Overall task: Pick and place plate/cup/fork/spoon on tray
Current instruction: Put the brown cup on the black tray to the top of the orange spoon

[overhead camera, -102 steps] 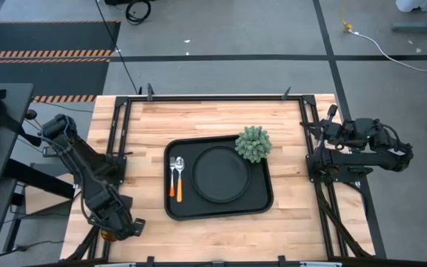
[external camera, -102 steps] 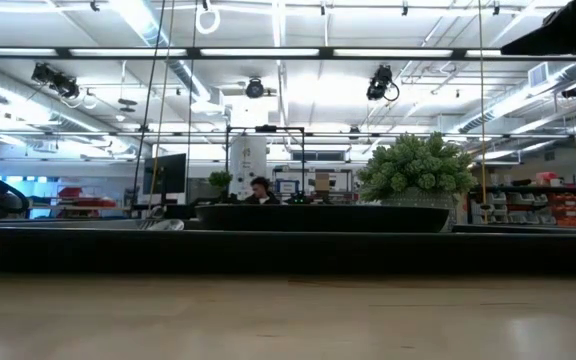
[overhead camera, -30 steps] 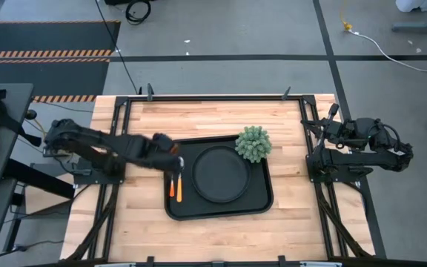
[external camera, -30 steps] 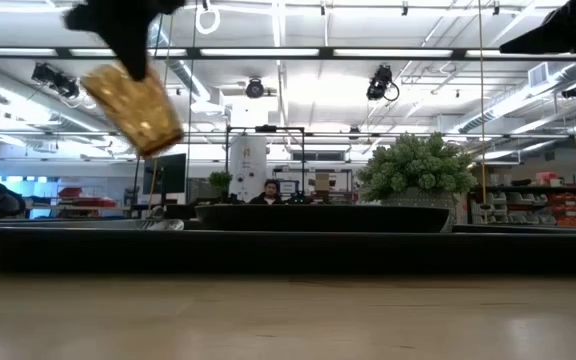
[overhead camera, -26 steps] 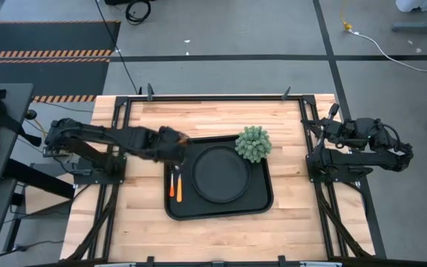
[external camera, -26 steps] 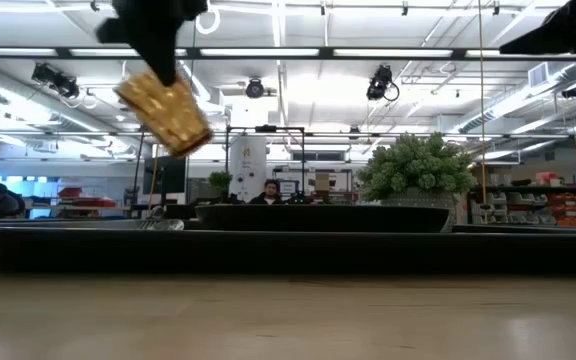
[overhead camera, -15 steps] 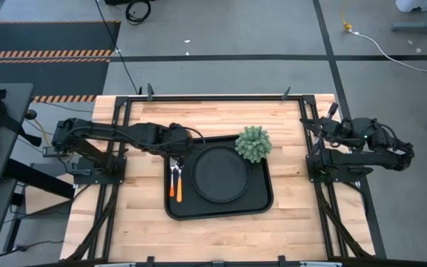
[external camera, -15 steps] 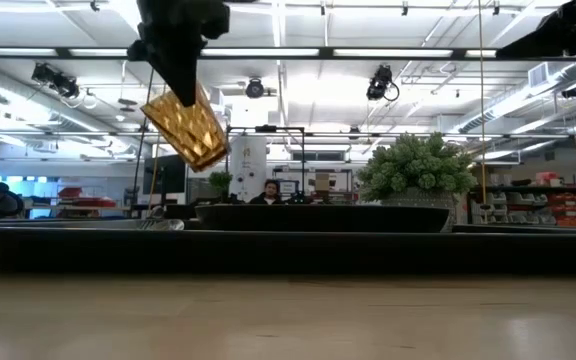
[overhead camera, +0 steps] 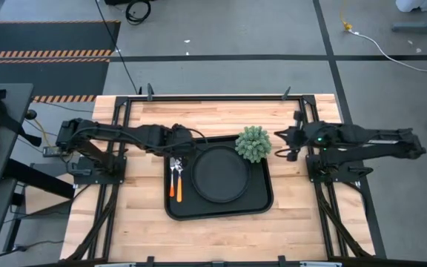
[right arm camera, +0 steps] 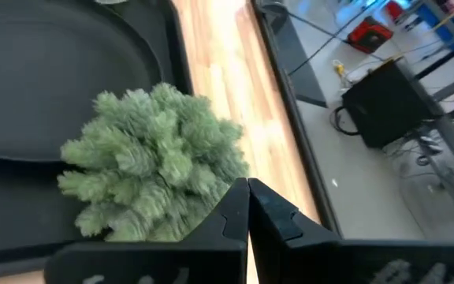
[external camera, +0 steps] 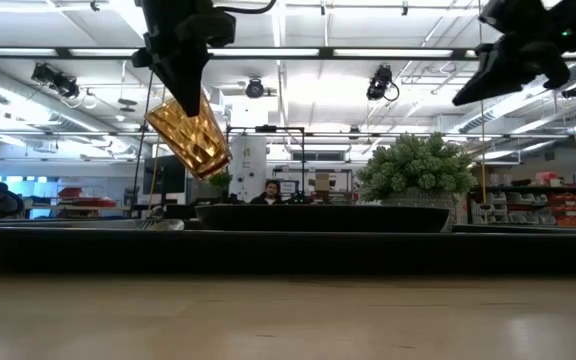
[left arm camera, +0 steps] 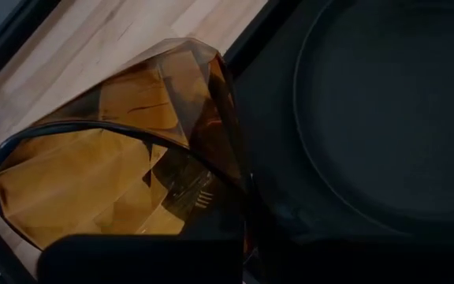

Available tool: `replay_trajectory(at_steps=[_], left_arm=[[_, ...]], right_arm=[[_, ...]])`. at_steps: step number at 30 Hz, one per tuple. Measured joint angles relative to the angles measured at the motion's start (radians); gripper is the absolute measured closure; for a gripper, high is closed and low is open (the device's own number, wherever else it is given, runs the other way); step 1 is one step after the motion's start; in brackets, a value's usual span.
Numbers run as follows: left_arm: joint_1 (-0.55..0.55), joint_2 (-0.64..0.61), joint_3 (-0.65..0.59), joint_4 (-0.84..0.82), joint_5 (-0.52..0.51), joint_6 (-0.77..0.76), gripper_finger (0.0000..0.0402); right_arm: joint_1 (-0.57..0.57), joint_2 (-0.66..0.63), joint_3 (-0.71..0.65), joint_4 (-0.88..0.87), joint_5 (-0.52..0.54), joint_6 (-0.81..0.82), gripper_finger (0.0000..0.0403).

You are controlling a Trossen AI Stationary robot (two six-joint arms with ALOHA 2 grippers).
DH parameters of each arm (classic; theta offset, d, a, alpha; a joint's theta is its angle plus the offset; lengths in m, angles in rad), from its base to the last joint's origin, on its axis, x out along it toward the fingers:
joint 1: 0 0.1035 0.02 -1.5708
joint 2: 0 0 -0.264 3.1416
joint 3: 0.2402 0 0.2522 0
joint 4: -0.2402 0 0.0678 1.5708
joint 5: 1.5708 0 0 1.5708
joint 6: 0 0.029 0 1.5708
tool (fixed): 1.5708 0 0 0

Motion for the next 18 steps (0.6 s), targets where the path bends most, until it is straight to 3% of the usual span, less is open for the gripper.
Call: replay_trajectory(at_steps=[10, 18], left_arm=[[-0.032, 0.030, -0.010, 0.004, 0.026, -0.010, 0.0386], [-0.019, 0.119, -0.015, 0.005, 0.082, 0.177, 0.0386]], right_arm=[[-0.001, 0.060, 0.021, -0.002, -0.004, -0.011, 0.0395], [-0.006, 0.061, 0.021, 0.000, -0.005, -0.011, 0.0395]])
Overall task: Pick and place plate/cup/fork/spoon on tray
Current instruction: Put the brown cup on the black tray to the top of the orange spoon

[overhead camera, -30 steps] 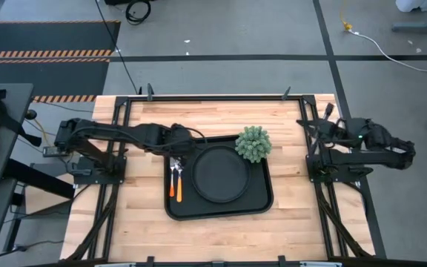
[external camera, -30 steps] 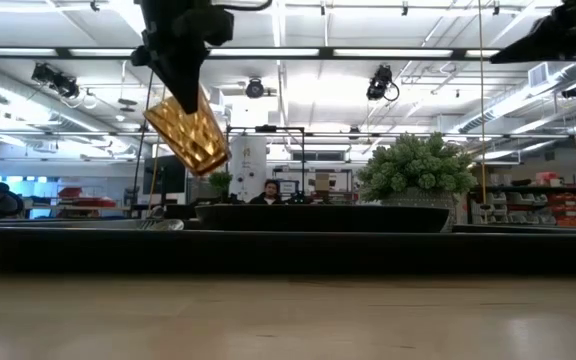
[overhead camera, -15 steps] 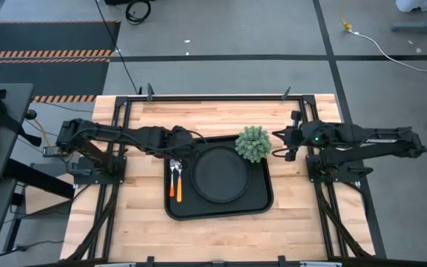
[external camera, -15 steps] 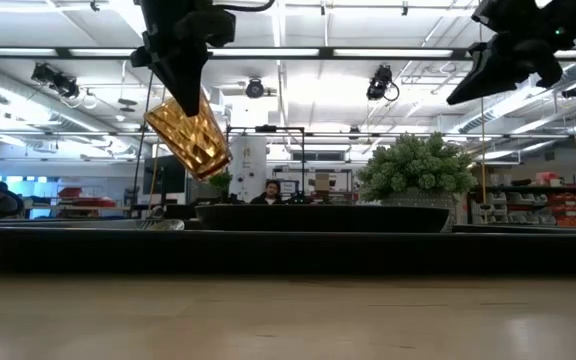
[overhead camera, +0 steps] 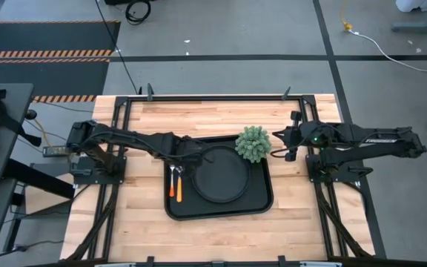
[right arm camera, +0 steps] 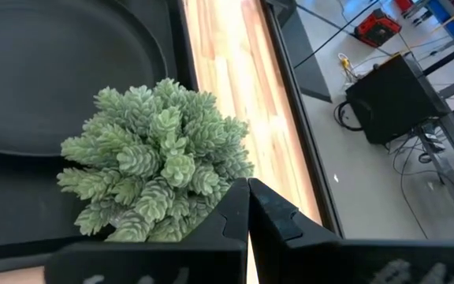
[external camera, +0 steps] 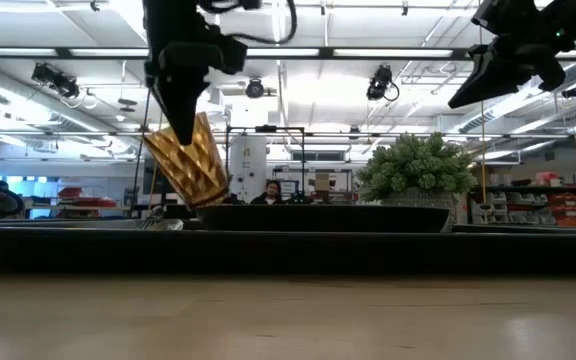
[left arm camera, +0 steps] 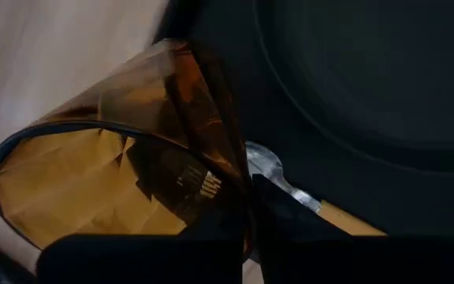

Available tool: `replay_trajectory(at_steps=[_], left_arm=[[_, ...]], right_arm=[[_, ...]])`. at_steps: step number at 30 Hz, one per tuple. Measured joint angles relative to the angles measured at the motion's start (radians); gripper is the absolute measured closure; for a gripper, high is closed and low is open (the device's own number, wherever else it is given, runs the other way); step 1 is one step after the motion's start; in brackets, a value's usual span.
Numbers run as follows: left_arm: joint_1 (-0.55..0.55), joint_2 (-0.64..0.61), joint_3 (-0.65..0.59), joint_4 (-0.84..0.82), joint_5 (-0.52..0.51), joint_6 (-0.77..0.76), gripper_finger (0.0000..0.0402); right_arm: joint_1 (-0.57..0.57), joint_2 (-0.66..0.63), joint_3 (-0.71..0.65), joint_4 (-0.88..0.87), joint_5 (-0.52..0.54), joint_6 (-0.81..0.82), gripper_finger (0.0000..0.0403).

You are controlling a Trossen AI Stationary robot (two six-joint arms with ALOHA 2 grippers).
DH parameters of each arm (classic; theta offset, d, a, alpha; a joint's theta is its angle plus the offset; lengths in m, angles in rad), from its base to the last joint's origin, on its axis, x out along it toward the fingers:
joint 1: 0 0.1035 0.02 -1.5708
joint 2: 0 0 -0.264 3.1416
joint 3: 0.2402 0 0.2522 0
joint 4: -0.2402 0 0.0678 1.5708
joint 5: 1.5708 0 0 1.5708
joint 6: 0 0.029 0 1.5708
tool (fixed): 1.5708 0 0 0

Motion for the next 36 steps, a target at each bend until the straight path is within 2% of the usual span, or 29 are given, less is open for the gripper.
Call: replay_trajectory(at_steps=[5, 7, 18, 36], left_arm=[[0.085, 0.028, 0.000, 0.006, 0.195, 0.068, 0.0386], [0.120, 0.032, 0.000, 0.003, 0.222, 0.102, 0.0386], [0.259, 0.032, 0.000, -0.042, 0.240, 0.230, 0.0386], [0.264, 0.067, 0.001, -0.057, 0.247, 0.239, 0.0386]], right_arm=[[-0.015, 0.010, 0.000, -0.004, 0.000, 0.004, 0.0395], [-0.021, 0.012, 0.000, -0.004, 0.000, 0.004, 0.0395], [-0.029, 0.016, 0.000, -0.003, 0.000, 0.004, 0.0395], [-0.029, 0.016, 0.000, -0.001, -0.016, 0.001, 0.0395]])
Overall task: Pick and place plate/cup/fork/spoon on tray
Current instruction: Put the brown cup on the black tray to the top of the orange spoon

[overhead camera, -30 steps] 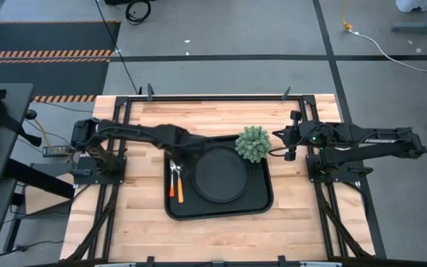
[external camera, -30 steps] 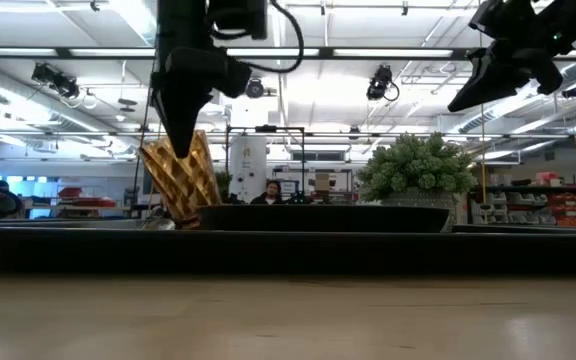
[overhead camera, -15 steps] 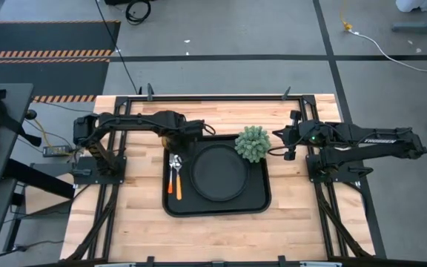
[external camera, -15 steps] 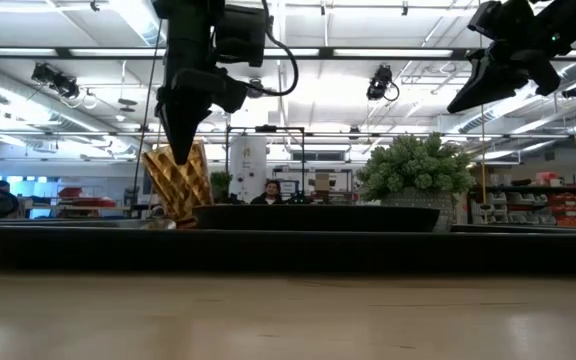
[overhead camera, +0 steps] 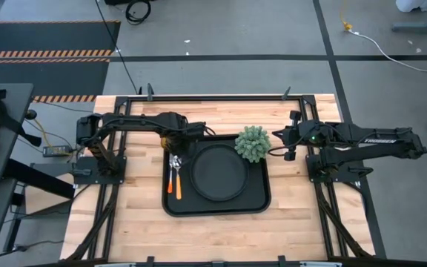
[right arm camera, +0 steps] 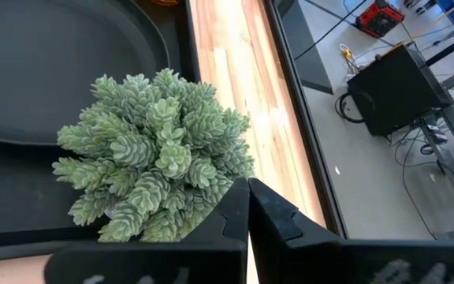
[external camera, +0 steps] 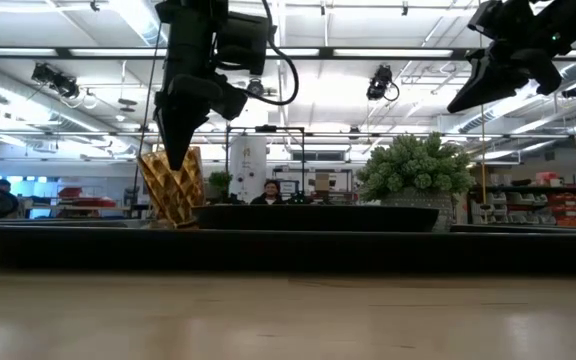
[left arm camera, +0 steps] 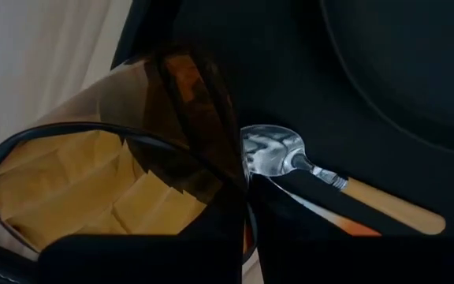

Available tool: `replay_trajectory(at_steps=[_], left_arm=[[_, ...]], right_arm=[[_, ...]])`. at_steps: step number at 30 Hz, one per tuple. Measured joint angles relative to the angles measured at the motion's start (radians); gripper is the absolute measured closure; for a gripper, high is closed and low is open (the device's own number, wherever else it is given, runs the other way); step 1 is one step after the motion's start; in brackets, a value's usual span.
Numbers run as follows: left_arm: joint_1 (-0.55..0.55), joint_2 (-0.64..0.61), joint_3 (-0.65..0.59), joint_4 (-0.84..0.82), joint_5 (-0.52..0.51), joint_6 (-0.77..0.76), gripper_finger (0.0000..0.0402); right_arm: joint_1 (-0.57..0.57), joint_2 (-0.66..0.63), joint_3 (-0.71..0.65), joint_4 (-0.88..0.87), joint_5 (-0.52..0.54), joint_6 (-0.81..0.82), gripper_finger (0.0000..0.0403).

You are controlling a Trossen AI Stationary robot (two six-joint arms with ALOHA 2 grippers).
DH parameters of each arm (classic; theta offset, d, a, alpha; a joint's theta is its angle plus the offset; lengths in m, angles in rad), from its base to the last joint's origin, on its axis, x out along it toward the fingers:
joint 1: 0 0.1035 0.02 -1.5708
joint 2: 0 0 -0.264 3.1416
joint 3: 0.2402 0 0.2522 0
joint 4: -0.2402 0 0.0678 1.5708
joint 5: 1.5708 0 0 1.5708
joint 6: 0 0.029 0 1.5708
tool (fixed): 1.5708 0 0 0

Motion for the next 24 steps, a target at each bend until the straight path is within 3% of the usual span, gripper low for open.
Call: replay_trajectory(at_steps=[8, 24], left_arm=[[0.000, 0.000, -0.001, 0.002, -0.010, -0.004, 0.0361], [-0.043, -0.022, -0.002, 0.034, -0.175, 0.066, 0.0299]], right_arm=[[0.000, 0.000, 0.000, -0.002, -0.001, 0.000, 0.0395], [0.000, 0.000, 0.000, 0.006, -0.002, 0.000, 0.0395]])
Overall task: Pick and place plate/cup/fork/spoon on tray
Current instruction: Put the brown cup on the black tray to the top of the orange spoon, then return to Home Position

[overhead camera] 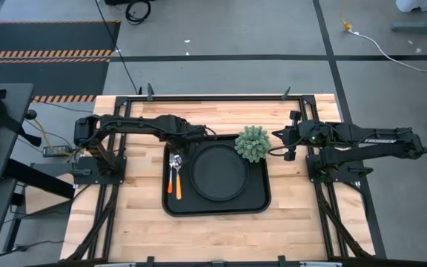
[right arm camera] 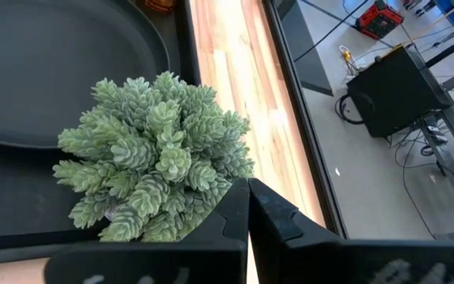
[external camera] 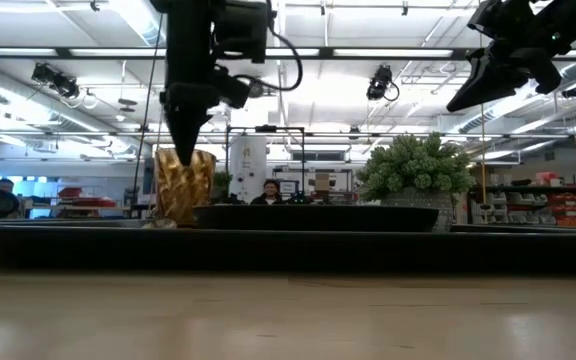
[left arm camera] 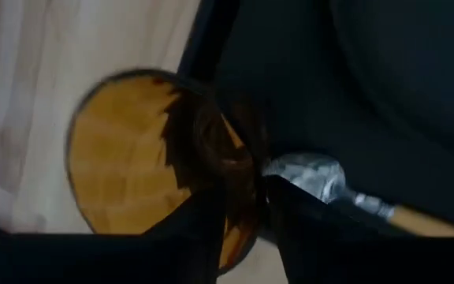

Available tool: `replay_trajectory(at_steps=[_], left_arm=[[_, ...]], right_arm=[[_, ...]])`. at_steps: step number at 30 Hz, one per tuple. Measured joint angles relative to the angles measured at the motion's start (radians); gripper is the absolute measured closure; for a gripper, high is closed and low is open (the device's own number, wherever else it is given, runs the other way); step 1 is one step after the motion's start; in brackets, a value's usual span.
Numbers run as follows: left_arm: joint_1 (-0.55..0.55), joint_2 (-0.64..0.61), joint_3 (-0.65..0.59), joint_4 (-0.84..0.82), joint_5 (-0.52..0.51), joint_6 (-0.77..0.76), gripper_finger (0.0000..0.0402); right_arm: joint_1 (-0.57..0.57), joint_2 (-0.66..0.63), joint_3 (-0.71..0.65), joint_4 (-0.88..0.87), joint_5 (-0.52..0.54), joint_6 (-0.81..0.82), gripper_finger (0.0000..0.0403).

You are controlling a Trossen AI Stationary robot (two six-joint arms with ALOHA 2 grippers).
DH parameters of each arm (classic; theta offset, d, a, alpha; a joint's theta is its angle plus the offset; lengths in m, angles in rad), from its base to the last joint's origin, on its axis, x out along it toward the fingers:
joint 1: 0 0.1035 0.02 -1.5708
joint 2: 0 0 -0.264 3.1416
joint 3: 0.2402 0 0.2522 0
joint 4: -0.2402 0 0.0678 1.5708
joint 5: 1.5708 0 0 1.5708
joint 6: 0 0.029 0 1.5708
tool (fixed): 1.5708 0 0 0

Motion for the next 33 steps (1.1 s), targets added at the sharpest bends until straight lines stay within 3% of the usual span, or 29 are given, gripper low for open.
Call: replay_trajectory(at_steps=[6, 14, 18, 24, 28, 33], left_arm=[[-0.008, -0.041, 0.000, 0.105, -0.001, 0.006, 0.0240], [-0.031, -0.056, 0.000, 0.093, 0.006, -0.005, 0.0152], [-0.065, -0.091, 0.004, 0.053, -0.023, -0.005, 0.0152], [-0.139, -0.232, 0.021, 0.044, -0.161, -0.007, 0.0177], [-0.203, -0.375, -0.048, 0.230, -0.277, 0.041, 0.0194], [-0.251, -0.581, -0.340, 0.718, -0.329, 0.215, 0.0217]], right_arm=[[0.000, 0.001, 0.000, 0.003, 0.000, -0.001, 0.0395], [0.000, 0.002, 0.000, -0.002, 0.000, -0.001, 0.0395], [0.000, 0.002, 0.000, -0.002, -0.003, -0.001, 0.0395], [0.000, 0.002, 0.000, 0.007, -0.002, -0.004, 0.0395], [-0.004, 0.005, 0.000, 0.013, 0.001, 0.007, 0.0395], [-0.022, 0.034, 0.015, 0.037, -0.021, 0.072, 0.0395]])
